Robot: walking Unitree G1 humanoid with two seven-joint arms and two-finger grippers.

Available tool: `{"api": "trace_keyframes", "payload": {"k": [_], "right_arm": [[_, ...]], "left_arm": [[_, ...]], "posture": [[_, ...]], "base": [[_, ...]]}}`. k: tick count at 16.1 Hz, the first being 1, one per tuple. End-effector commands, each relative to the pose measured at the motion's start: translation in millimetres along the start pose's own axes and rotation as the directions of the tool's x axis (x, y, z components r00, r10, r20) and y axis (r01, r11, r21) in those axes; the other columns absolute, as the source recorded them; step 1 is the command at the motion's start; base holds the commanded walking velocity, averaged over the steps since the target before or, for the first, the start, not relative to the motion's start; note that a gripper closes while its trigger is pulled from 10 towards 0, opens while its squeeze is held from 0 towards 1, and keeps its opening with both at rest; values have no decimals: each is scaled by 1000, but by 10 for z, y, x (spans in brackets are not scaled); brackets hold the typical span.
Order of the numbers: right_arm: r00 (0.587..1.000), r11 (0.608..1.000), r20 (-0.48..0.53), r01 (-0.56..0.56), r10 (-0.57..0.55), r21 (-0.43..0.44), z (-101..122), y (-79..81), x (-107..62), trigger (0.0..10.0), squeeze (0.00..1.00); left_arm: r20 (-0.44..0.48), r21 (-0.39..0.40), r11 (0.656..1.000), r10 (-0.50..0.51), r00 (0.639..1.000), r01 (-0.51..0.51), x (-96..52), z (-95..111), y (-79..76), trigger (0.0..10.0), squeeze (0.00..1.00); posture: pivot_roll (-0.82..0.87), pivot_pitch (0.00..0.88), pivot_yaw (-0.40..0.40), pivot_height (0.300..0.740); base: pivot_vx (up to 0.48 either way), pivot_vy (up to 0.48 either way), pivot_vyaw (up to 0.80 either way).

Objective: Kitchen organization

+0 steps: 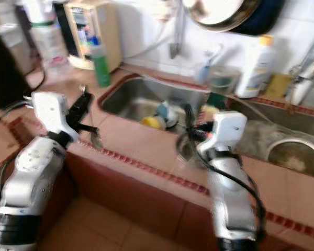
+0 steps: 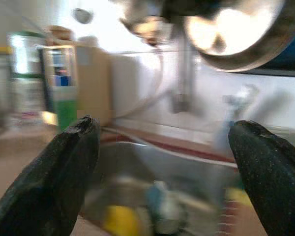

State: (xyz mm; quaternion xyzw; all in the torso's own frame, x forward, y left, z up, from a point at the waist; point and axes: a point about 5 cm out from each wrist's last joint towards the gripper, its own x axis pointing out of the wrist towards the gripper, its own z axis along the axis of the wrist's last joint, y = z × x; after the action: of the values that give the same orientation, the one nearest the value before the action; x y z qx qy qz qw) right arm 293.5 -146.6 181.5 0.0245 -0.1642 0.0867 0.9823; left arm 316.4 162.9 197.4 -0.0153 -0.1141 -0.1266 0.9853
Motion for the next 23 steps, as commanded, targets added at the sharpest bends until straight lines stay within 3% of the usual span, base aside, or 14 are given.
{"api": "trace_keyframes", "payload": {"k": [1,6,23], "right_arm": [[1000,1000,3,19,-19,-8,24,-70,-5,10000,0],[1000,1000,-15,18,-18,-8,3,-67,2,10000,0],[1000,1000,-24,14,-14,-1,1,-69,50,10000,0]], "left_arm": [[14,-2,1000,-27,1000,27,32,40,-57,10000,0],[9,10,1000,-28,1000,28,31,27,-77,10000,0],[61,-5,999,-48,997,49,26,121,-78,10000,0]], "posture": [[-184,16,26,740],[-182,23,21,740],[-173,28,8,740]], "base": [[0,330,0],[0,134,0],[0,0,-761]]}}
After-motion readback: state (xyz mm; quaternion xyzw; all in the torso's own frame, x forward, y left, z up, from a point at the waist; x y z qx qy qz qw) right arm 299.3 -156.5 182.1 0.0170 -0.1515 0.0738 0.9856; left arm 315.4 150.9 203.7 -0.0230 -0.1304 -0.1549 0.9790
